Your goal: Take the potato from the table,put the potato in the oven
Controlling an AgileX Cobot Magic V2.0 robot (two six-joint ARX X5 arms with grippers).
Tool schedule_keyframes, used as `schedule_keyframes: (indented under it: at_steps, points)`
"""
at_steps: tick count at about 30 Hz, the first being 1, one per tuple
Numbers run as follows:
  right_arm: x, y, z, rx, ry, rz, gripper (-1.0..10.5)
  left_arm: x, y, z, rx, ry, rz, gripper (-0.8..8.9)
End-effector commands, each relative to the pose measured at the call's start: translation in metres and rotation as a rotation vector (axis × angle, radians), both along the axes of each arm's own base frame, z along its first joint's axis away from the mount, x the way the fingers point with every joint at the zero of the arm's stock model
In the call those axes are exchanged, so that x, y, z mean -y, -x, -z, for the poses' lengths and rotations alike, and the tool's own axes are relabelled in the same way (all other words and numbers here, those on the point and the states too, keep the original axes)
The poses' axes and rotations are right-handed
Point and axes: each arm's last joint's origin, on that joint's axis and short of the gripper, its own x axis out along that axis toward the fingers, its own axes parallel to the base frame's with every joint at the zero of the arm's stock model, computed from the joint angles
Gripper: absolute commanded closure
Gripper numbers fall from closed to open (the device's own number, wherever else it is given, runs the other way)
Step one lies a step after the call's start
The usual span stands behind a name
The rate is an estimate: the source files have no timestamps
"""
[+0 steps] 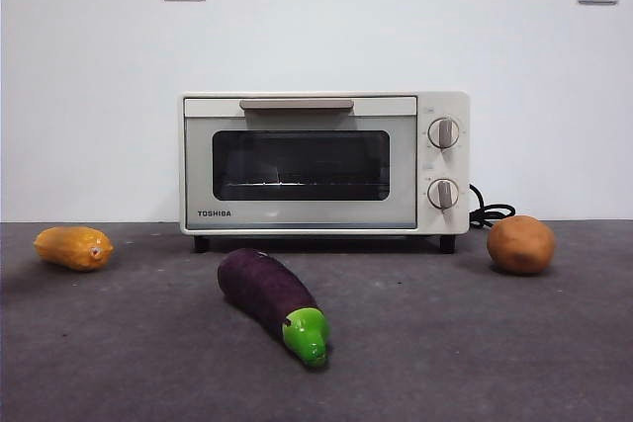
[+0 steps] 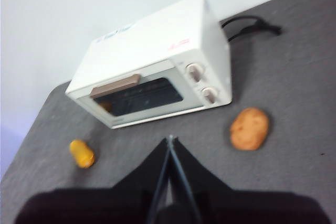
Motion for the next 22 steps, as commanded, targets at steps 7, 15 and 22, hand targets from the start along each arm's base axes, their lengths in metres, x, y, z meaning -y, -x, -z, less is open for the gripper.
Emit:
schedule_keyframes:
  at_steps: [7, 15, 22]
  points:
    - [-0.002, -0.039, 0.01, -0.142, -0.068, -0.142, 9.5, 0.027, -0.062, 0.029, -0.06, -0.027, 0.077, 8.19]
    - [-0.002, -0.063, 0.026, -0.279, -0.12, -0.203, 9.5, 0.054, -0.111, 0.058, -0.131, -0.034, 0.137, 8.19]
    - [-0.002, -0.066, 0.027, -0.278, -0.105, -0.212, 9.5, 0.083, -0.142, 0.064, -0.185, -0.04, 0.206, 8.19]
